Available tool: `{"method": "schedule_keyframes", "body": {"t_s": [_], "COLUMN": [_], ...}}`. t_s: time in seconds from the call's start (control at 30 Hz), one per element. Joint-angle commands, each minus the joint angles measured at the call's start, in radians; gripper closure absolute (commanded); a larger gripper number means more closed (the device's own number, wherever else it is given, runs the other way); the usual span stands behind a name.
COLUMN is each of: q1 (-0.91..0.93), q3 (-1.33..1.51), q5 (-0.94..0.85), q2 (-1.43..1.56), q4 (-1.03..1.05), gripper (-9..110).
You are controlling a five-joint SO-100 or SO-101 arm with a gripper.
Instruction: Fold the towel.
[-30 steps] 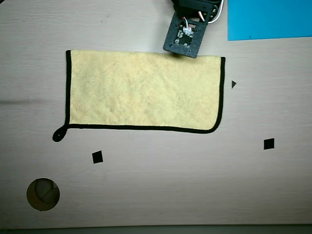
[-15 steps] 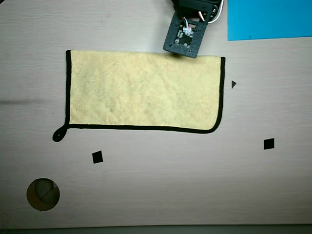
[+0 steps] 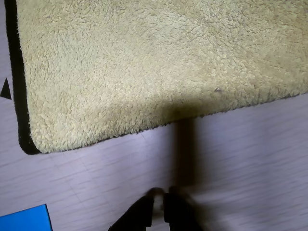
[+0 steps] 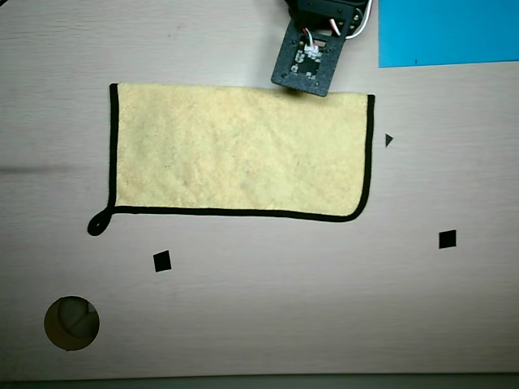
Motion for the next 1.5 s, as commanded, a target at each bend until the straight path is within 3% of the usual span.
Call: {"method": "schedule_keyframes", "body": {"t_s": [0.0,0.23,0.5,0.83,1.03,1.3,1.47], "q1": [0.014,0.009,0.008,0.012,0.143,0.531,0.698], "q3": [0.04,0.04,0.04,0.04,-0.052,-0.508,-0.621], "q5": [0.012,0.011,-0.314,-0.374,-0.017,0.644,0.876], "q2": [-0.005,-0.005,-0.005,-0.005,-0.118,-0.779,-0.965], "q4": [-0.002,-0.002,0.017,0.011,-0.221,-0.428,-0.517], "gripper": [101,98,101,101,101,101,94]}}
